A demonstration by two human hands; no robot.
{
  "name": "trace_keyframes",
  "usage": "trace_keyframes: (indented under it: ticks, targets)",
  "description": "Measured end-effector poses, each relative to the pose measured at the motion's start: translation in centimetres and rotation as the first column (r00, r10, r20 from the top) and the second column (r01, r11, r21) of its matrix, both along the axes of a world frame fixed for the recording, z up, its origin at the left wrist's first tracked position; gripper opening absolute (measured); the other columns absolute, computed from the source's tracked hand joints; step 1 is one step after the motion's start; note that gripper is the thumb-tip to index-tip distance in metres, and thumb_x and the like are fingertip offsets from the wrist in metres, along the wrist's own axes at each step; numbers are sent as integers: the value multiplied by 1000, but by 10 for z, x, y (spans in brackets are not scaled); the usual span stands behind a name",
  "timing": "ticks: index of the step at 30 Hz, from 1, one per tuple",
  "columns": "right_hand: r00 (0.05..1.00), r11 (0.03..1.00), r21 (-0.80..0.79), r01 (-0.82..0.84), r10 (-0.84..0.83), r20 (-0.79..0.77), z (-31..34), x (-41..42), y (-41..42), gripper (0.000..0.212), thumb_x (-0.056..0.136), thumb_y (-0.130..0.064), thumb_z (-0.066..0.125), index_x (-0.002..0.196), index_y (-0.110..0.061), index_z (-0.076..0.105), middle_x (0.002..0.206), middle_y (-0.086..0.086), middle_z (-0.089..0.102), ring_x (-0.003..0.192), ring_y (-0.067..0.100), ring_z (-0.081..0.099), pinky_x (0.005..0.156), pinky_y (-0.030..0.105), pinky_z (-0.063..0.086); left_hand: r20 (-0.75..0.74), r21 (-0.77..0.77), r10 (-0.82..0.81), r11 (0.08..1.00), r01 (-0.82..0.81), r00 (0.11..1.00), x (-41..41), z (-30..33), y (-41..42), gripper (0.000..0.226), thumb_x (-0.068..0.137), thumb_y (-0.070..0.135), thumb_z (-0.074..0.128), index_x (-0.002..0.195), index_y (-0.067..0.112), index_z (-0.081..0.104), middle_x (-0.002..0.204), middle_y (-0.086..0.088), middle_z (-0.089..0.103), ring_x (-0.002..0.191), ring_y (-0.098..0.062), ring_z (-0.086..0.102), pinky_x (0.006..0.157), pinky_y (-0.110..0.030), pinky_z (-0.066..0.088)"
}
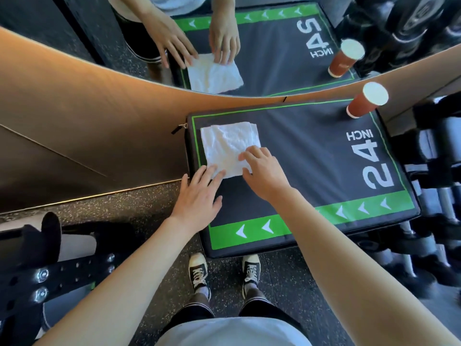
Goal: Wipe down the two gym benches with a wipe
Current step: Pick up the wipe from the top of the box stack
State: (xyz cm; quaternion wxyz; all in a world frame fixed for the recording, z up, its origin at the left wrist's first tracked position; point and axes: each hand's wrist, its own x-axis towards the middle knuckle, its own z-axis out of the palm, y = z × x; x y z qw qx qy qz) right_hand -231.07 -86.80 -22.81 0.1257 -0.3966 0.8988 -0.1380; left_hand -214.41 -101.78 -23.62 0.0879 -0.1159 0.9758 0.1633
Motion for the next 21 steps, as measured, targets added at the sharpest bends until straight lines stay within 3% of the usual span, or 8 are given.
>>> trace_keyframes:
  ticks: [10, 14, 17, 21]
  targets:
    - [999, 1000, -7, 2, -2, -37, -3, 66, 86, 29, 97, -18, 61, 126, -19, 63, 125, -1, 57, 107, 31, 53, 81, 46, 49, -11, 74, -54, 996, 55, 998, 49, -6, 47, 63, 102, 34, 54, 161, 33, 31, 172, 10, 21, 162, -22, 14, 124, -70, 19]
    - [998, 999, 9, -48, 48, -41, -1, 71, 99, 30, 100, -27, 60, 129, -22, 62, 125, -3, 56, 108, 29, 55, 82, 44, 47, -11, 85, -56, 995, 57, 998, 60, -3, 55, 62, 104, 32, 54, 162, 33, 31, 173, 10, 20, 162, -24, 15, 125, -68, 19]
    - [995, 994, -60, -86, 82, -61, 2, 57, 84, 41, 98, -26, 65, 138, -25, 58, 135, -3, 55, 117, 28, 54, 87, 44, 46, -9, 81, -9, 997, 10, 1000, 64, 0, 54, 62, 105, 32, 52, 163, 32, 30, 174, 9, 18, 162, -23, 12, 127, -64, 18]
    - [972, 972, -17, -233, 233, -20, -1, 31, 48, 52, 102, -31, 61, 152, -25, 47, 160, -2, 40, 147, 27, 35, 110, 46, 35, -30, 55, 29, 998, -27, 999, 70, 5, 56, 64, 105, 30, 51, 165, 30, 30, 174, 9, 21, 162, -21, 14, 127, -62, 20]
